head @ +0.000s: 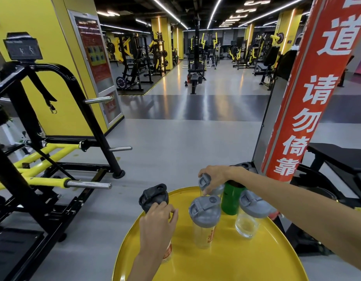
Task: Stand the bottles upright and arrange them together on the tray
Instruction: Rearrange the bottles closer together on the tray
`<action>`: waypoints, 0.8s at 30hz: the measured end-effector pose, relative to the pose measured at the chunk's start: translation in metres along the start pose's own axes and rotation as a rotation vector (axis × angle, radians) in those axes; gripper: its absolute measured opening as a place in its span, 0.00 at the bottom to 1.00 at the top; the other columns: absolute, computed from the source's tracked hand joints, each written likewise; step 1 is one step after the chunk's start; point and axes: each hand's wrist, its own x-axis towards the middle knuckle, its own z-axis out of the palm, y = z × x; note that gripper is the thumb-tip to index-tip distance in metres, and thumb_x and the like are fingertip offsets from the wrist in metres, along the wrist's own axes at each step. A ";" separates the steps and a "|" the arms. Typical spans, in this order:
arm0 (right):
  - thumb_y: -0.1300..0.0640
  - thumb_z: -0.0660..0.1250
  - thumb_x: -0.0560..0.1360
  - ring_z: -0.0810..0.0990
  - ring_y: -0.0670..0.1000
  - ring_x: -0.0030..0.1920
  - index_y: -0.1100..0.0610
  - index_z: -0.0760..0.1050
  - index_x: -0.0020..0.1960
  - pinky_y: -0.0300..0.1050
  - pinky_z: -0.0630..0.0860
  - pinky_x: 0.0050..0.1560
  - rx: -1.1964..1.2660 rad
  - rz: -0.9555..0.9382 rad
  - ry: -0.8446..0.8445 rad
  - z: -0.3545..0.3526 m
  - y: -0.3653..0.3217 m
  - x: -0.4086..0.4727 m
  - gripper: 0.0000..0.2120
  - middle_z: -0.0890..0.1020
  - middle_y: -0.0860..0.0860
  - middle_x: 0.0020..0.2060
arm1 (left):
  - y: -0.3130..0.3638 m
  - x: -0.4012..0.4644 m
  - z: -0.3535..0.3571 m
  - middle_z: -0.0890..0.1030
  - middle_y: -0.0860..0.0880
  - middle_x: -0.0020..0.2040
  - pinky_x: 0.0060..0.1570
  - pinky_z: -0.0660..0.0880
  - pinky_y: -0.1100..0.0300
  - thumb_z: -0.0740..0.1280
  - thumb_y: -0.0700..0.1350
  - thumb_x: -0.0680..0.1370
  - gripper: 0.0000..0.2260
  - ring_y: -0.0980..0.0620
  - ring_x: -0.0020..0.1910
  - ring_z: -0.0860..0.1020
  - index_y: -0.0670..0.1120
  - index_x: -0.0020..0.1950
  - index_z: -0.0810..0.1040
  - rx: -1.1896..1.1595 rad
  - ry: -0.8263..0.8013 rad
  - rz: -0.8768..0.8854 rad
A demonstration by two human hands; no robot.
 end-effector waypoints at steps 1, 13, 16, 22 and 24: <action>0.38 0.72 0.71 0.73 0.58 0.66 0.54 0.64 0.74 0.50 0.72 0.63 0.006 0.004 0.000 -0.001 -0.001 -0.002 0.39 0.71 0.55 0.69 | 0.000 0.000 0.000 0.74 0.56 0.29 0.19 0.66 0.64 0.80 0.50 0.68 0.12 0.57 0.30 0.71 0.51 0.33 0.78 -0.001 0.000 0.002; 0.34 0.68 0.72 0.65 0.54 0.72 0.48 0.60 0.77 0.56 0.68 0.67 -0.316 -0.393 0.045 0.028 -0.072 -0.065 0.39 0.65 0.50 0.74 | 0.000 -0.001 0.002 0.73 0.55 0.29 0.20 0.64 0.63 0.79 0.50 0.69 0.12 0.56 0.31 0.71 0.51 0.33 0.78 0.001 0.000 0.007; 0.36 0.72 0.69 0.66 0.56 0.71 0.47 0.57 0.78 0.59 0.71 0.65 -0.437 -0.355 0.020 0.047 -0.071 -0.062 0.44 0.64 0.52 0.74 | -0.001 -0.001 0.002 0.73 0.55 0.29 0.21 0.64 0.63 0.80 0.49 0.69 0.13 0.55 0.31 0.71 0.51 0.32 0.77 0.006 0.007 0.013; 0.41 0.79 0.64 0.69 0.57 0.65 0.48 0.59 0.77 0.58 0.72 0.61 -0.396 -0.342 0.042 0.058 -0.068 -0.059 0.48 0.67 0.53 0.68 | -0.001 -0.001 0.004 0.72 0.54 0.28 0.23 0.60 0.65 0.79 0.49 0.69 0.14 0.55 0.30 0.70 0.50 0.31 0.76 0.036 0.020 0.030; 0.44 0.81 0.62 0.68 0.58 0.66 0.48 0.59 0.77 0.58 0.71 0.61 -0.417 -0.327 0.009 0.057 -0.069 -0.059 0.50 0.66 0.54 0.68 | -0.001 -0.002 0.004 0.72 0.54 0.28 0.23 0.60 0.65 0.80 0.49 0.69 0.14 0.55 0.30 0.70 0.50 0.31 0.76 0.040 0.021 0.035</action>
